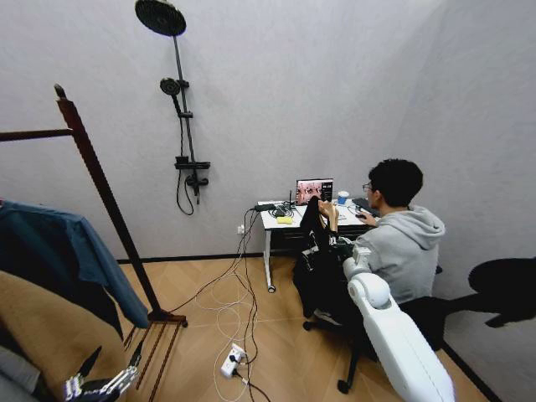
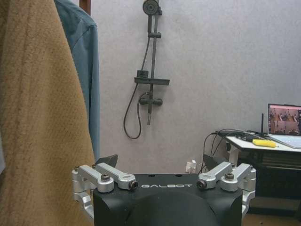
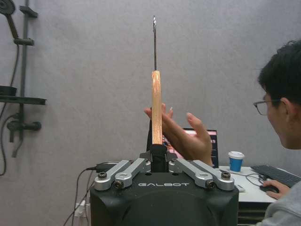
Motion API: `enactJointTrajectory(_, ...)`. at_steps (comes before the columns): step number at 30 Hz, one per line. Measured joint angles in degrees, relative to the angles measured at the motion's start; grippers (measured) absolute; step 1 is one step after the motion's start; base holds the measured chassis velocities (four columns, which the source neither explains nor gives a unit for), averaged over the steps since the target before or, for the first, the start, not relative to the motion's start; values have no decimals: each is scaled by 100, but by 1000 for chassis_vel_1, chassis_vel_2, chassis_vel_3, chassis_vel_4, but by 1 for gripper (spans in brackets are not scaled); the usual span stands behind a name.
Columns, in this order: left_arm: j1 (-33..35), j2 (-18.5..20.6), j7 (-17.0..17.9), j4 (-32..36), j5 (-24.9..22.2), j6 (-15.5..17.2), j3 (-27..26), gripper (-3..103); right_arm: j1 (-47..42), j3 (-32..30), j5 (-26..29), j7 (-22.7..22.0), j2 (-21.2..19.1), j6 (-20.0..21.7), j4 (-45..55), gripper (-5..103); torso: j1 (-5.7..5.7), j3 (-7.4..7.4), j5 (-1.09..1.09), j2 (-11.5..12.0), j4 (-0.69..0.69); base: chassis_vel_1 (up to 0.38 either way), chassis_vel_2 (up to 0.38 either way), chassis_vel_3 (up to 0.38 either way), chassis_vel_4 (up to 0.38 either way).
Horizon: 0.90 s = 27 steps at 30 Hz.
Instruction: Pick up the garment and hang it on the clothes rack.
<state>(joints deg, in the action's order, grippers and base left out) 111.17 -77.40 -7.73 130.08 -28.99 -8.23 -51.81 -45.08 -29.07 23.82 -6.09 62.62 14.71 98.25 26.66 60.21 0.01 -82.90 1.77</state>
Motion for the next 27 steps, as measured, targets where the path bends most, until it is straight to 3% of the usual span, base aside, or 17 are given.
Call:
enactJointTrajectory(9,0,0,0,0,0,0,0,100,-398,-34,290,44,-110,254,909,11,0,0,-2,0,-2,71,54,61,65)
enactJointTrajectory(27,0,0,0,0,0,0,0,100,-345,16,274,-30,9,442,986,11,0,0,-1,0,-2,114,112,113,109)
